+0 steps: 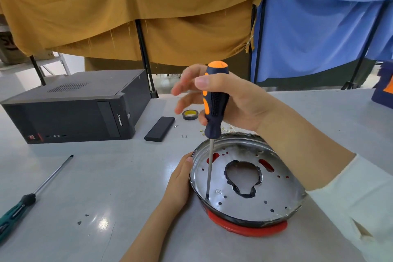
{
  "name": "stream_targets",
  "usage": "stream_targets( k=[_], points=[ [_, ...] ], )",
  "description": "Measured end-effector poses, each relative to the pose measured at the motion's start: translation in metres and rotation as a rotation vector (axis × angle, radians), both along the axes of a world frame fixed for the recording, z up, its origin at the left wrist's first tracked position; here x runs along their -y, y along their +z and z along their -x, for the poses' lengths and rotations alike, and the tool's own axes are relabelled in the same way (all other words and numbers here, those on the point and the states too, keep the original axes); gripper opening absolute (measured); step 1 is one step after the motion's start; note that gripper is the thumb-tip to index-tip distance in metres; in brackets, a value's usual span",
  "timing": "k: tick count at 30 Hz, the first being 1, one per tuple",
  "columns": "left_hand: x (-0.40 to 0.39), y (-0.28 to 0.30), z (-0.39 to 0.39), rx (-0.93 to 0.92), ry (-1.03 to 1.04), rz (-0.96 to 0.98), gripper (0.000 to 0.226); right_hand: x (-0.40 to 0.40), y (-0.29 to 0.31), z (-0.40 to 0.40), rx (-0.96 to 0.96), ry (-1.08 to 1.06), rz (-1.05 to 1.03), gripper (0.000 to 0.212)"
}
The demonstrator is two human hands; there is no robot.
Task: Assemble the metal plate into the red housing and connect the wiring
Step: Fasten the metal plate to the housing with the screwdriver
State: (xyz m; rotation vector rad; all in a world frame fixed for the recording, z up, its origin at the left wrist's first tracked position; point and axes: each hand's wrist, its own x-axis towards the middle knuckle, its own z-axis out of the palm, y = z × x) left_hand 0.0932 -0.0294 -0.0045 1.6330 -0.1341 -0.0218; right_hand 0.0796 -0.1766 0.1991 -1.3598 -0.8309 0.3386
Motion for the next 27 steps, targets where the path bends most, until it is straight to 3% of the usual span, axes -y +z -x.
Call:
stream_targets(
  k=[1,3,6,8,10,14,16,18,23,25,27],
  points=[
    [0.000,0.001,0.000,0.001,-0.001,-0.006,0.043,-0.001,0.001,0.000,-0.015,0.036,-0.020,0.015],
    [0.001,0.001,0.000,-0.001,-0.001,0.000,0.044,-0.008,-0.001,0.001,-0.018,-0.086,-0.056,0.022],
    [0.001,0.002,0.001,-0.003,-0.010,0.005,0.046,-0.021,-0.013,0.004,0.065,-0.560,-0.131,0.028],
    [0.002,0.002,0.001,-0.003,-0.026,-0.005,0.045,-0.023,-0.017,0.005,0.101,-0.764,-0.155,0.026],
    [0.000,0.002,0.000,-0.013,-0.024,-0.010,0.042,-0.016,-0.014,0.004,0.077,-0.662,-0.128,0.021],
    [-0.003,0.001,-0.002,-0.019,0.006,-0.022,0.031,0.001,0.000,0.002,-0.046,0.047,-0.047,0.007],
    [-0.002,0.002,-0.001,-0.020,0.014,-0.021,0.032,0.000,0.002,0.003,-0.038,0.156,-0.035,0.008],
    [-0.002,0.002,-0.001,-0.012,0.005,-0.024,0.030,-0.007,-0.001,0.003,0.000,0.011,-0.019,0.009],
    [-0.002,0.002,-0.001,0.006,-0.022,-0.027,0.036,-0.024,-0.018,0.004,0.163,-0.687,-0.178,0.016],
    [-0.002,0.001,-0.002,0.007,-0.024,-0.034,0.035,-0.018,-0.016,0.001,0.111,-0.645,-0.145,0.012],
    [-0.003,0.001,-0.002,0.000,-0.017,-0.035,0.035,-0.009,-0.009,-0.004,0.019,-0.405,-0.101,0.012]
  ],
)
